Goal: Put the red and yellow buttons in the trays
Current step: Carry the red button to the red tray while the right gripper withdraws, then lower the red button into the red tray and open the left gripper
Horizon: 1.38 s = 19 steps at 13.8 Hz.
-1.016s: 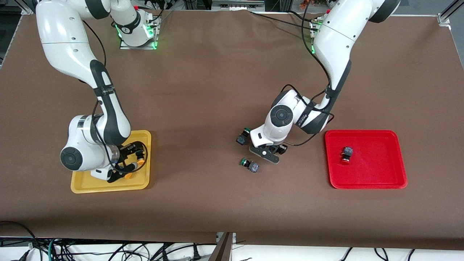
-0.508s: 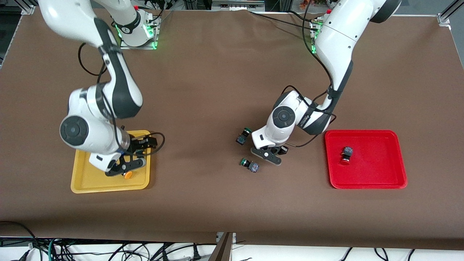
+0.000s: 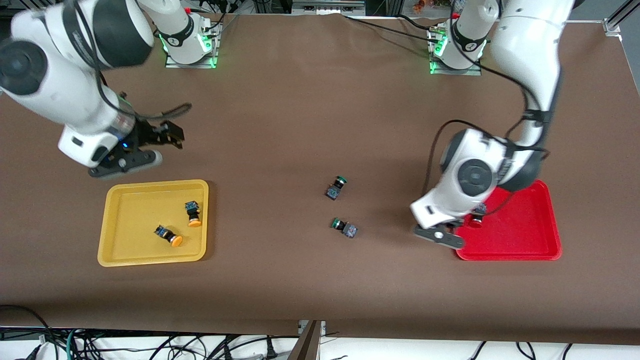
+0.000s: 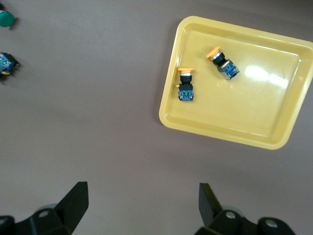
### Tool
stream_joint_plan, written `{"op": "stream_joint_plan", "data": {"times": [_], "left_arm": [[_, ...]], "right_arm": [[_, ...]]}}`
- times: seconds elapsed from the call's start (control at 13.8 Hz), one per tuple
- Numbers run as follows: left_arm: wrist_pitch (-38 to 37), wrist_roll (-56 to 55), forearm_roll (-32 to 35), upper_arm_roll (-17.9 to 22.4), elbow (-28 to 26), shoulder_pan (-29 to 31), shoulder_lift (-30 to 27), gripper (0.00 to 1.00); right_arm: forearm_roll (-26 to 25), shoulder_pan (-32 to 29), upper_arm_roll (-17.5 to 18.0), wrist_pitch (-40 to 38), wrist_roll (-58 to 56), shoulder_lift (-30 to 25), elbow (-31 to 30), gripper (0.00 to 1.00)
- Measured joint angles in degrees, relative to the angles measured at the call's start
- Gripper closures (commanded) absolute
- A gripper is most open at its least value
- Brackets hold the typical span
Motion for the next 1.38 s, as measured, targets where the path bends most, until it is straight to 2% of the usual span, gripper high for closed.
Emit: {"op": "stream_joint_plan", "data": {"times": [0.22, 0.36, 0.58, 0.8, 1.09, 1.16, 1.23, 1.31, 1.38], "left_arm": [[-1.20, 8.07, -0.03, 0.90, -1.22, 6.42, -0.64, 1.00], [-1.20, 13.17, -2.00, 3.10, -2.42, 8.33, -0.65, 1.00], [-0.13, 24.90, -9.29, 8.47, -5.19, 9.18, -0.63, 1.00], [4.64, 31.76, -13.38, 11.61, -9.76, 10.24, -0.61, 1.00], [12.23, 33.15, -13.67, 12.10, -14.99, 11.07, 0.00, 0.98], [12.85, 33.15, -13.80, 12.10, -15.34, 11.29, 0.42, 0.88], [13.45, 33.17, -14.08, 12.10, -15.49, 11.48, 0.86, 0.48], [14.23, 33.17, -14.20, 12.10, -15.55, 11.59, 1.28, 0.00], [14.94, 33.12, -14.25, 12.10, -15.52, 11.60, 1.50, 0.00]], "right_arm": [[-2.03, -0.08, 0.03, -1.07, -0.02, -2.27, -1.60, 0.00], [-3.23, -1.94, 0.75, -1.20, -0.75, -4.05, -3.45, 0.00], [-3.75, -9.24, 5.79, -1.19, -3.17, -6.22, -5.53, 0.00], [-3.95, -10.00, 6.76, -1.03, -3.20, -6.43, -5.60, 0.00], [-5.28, -10.01, 7.00, -0.49, -3.19, -6.06, -4.11, 0.00], [-6.02, -10.01, 7.01, -0.44, -3.19, -5.89, -3.23, 0.00], [-6.45, -10.02, 7.01, -0.43, -3.19, -5.77, -2.01, 0.00], [-6.57, -10.05, 7.01, -0.46, -3.19, -5.77, -0.94, 0.00], [-6.58, -10.06, 7.01, -0.49, -3.20, -5.76, -0.20, 0.00]]}}
